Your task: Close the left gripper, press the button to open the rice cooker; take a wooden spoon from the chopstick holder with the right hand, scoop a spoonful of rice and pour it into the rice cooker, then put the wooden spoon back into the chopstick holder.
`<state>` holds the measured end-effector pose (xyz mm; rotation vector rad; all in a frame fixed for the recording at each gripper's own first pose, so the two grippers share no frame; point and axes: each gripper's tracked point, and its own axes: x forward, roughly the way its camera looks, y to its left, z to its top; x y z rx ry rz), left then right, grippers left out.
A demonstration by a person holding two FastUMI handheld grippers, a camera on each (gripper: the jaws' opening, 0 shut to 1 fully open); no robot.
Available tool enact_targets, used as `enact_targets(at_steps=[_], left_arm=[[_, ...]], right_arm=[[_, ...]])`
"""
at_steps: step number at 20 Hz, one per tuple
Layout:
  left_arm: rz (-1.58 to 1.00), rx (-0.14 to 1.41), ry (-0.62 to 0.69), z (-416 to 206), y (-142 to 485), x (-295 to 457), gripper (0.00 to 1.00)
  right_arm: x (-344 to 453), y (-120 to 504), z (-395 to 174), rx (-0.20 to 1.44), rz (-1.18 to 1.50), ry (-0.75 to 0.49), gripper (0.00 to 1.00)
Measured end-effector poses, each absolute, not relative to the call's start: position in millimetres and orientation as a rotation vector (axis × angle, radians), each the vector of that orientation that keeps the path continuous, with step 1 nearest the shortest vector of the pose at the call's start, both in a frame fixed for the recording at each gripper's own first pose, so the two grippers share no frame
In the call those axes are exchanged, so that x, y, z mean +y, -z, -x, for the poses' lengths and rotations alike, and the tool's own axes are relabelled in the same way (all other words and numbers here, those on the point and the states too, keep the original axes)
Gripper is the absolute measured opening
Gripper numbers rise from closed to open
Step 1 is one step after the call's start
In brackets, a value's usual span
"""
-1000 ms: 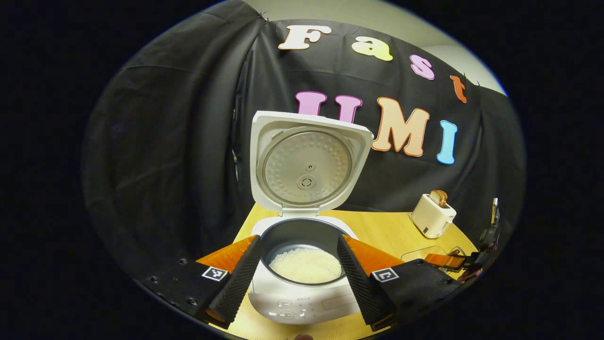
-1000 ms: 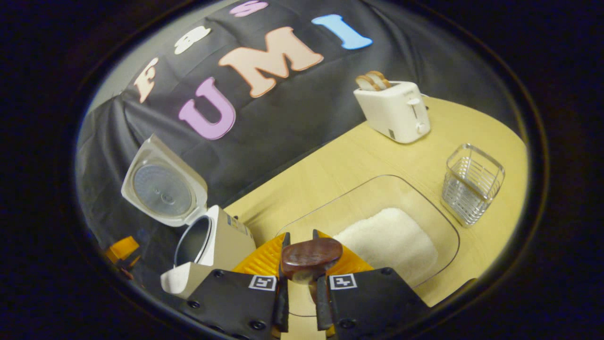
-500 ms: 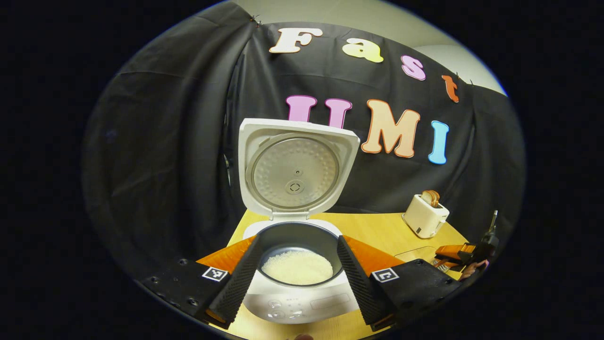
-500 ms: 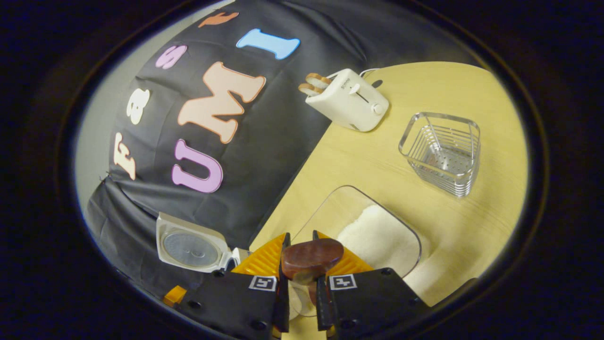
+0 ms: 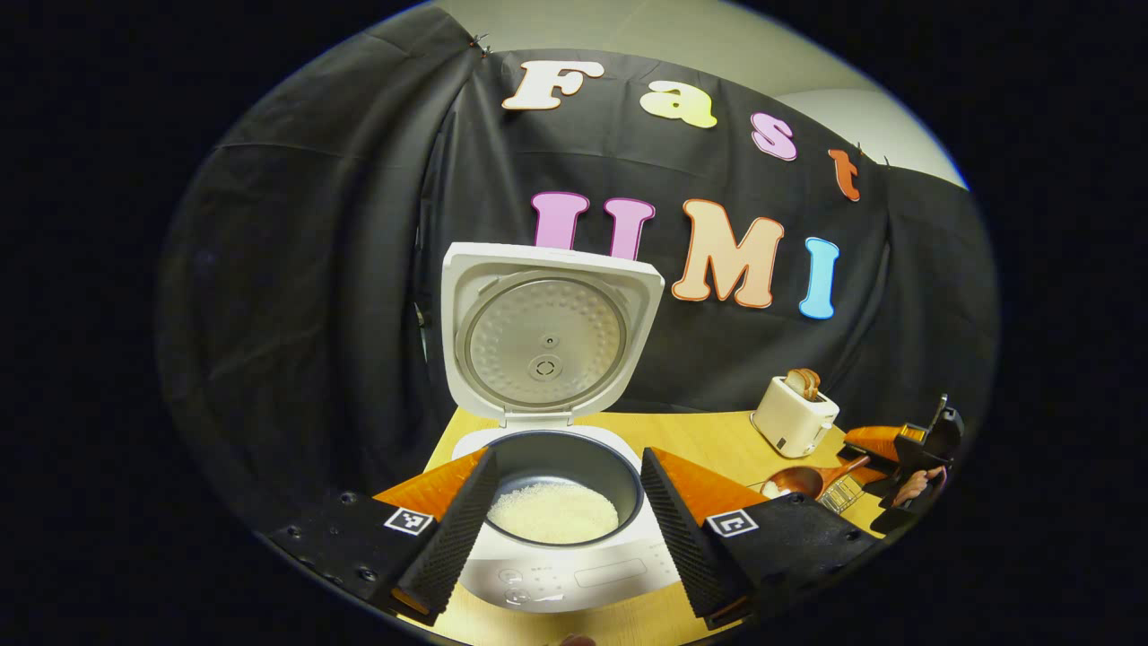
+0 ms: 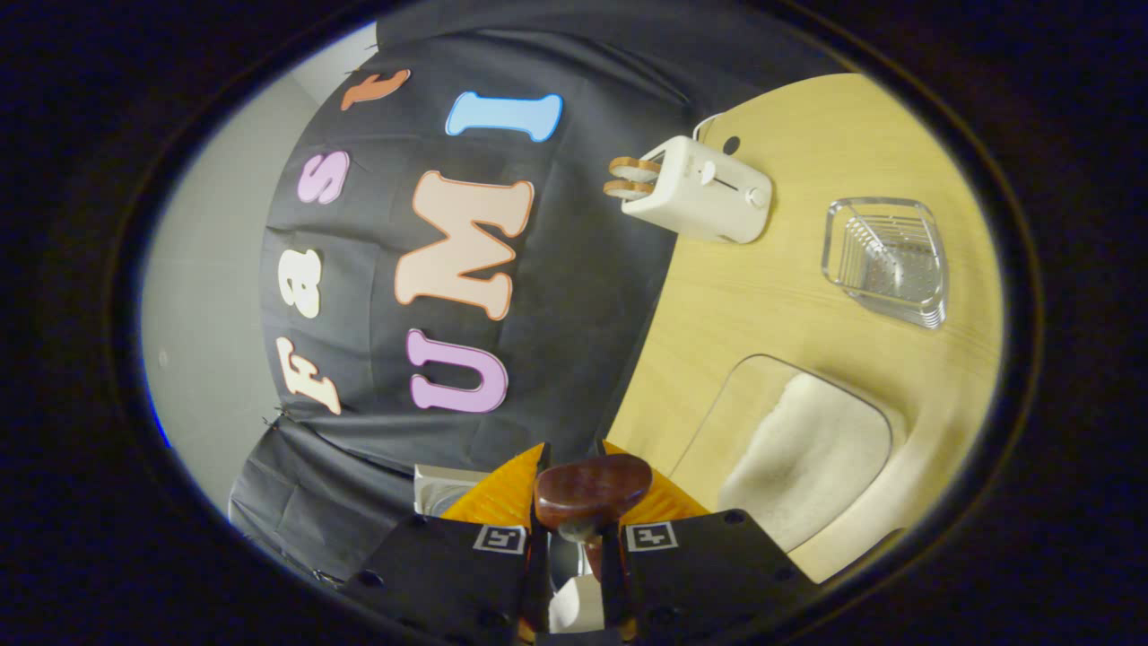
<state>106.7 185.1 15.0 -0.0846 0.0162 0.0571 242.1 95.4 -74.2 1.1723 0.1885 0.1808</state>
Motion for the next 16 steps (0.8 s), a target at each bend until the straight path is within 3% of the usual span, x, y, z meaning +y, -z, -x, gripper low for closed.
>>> enact_targets(at_steps=[8,10,16], left_arm=[[0.134,0.024,-0.059,-94.0,-3.7,205.6,0.97],[0.146,0.025,-0.069,-89.8,-1.5,214.6,0.94],[0.16,0.031,-0.115,-76.1,7.0,244.9,0.94]], right_arm=[[172.5,4.4,-262.3,0.15,-1.21,-0.324,0.26],[194.0,-6.2,-270.0,0.153,-1.206,-0.345,0.24],[264.7,-9.8,-291.3,0.189,-1.077,-0.369,0.26]])
